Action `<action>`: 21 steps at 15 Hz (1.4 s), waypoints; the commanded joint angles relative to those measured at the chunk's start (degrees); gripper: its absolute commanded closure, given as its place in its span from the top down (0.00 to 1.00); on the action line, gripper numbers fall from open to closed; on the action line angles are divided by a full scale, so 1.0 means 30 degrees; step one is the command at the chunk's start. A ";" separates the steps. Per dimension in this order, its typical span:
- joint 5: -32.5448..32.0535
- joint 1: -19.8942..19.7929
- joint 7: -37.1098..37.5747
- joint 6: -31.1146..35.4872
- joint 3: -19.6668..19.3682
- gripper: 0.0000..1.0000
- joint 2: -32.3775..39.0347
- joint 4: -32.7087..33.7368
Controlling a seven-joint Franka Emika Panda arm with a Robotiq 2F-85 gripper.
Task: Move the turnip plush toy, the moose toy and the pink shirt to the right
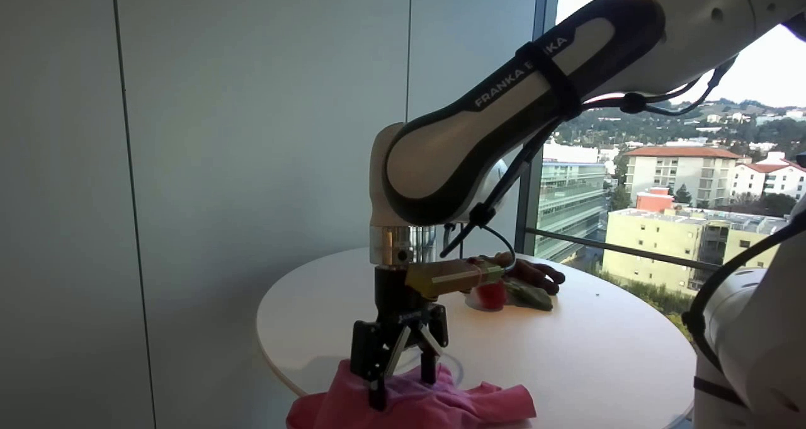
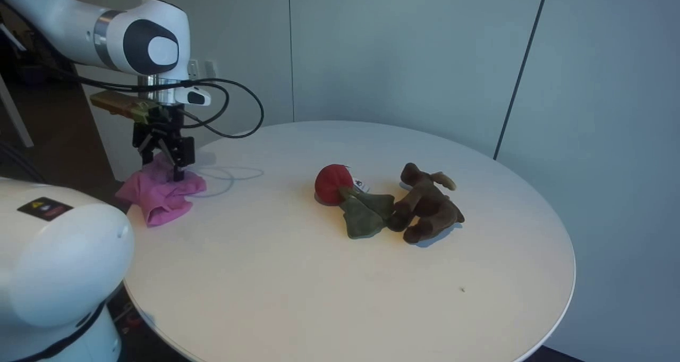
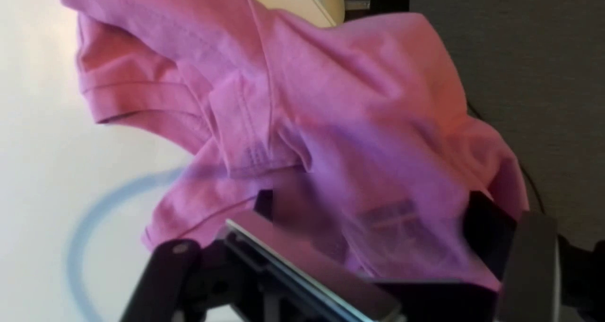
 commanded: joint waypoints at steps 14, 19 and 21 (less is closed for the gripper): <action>-0.7479 -0.3058 0.3249 0.0885 -0.1073 0.08 -0.1274 0.1865; -1.1457 -0.6460 0.4114 0.0843 -0.2675 0.08 -0.1062 0.4770; -1.3201 -0.7698 0.4941 0.1021 -0.3007 0.08 -0.0832 0.5446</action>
